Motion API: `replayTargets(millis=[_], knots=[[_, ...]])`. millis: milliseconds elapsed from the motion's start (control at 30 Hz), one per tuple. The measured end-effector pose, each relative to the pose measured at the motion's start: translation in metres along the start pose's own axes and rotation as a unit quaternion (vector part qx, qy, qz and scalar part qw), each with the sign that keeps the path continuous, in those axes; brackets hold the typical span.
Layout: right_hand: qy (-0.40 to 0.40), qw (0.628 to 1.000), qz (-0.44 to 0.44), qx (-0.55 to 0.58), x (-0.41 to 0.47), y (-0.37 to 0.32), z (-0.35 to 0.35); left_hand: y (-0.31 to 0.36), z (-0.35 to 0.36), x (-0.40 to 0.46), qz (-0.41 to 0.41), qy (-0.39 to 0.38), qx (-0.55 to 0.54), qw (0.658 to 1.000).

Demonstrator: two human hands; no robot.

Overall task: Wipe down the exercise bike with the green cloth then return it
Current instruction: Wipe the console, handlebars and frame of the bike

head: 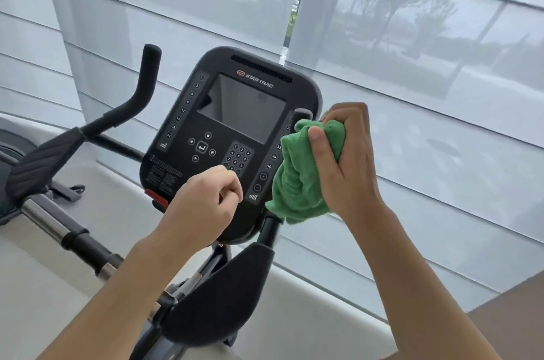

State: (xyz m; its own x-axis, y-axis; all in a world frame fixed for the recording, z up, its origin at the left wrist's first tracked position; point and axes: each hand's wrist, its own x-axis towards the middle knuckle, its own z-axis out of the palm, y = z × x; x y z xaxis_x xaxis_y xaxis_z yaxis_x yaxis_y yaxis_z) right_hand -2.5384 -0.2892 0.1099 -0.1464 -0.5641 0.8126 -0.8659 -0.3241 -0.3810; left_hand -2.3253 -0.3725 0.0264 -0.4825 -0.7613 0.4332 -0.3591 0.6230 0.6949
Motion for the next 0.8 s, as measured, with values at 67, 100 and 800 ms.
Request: replayTargets(millis=[67,100,800], knots=[[0.009,1.000,-0.020,-0.015,0.024,0.012,-0.004,0.007,0.009,0.007,0.003,0.008,0.000,1.000],[0.009,0.999,-0.025,-0.024,0.035,0.019,-0.004,0.010,0.014,0.011,0.002,0.012,0.001,1.000],[-0.296,0.934,0.130,0.153,0.107,0.107,0.056,0.000,0.088,-0.036,-0.019,0.015,0.036,0.999]])
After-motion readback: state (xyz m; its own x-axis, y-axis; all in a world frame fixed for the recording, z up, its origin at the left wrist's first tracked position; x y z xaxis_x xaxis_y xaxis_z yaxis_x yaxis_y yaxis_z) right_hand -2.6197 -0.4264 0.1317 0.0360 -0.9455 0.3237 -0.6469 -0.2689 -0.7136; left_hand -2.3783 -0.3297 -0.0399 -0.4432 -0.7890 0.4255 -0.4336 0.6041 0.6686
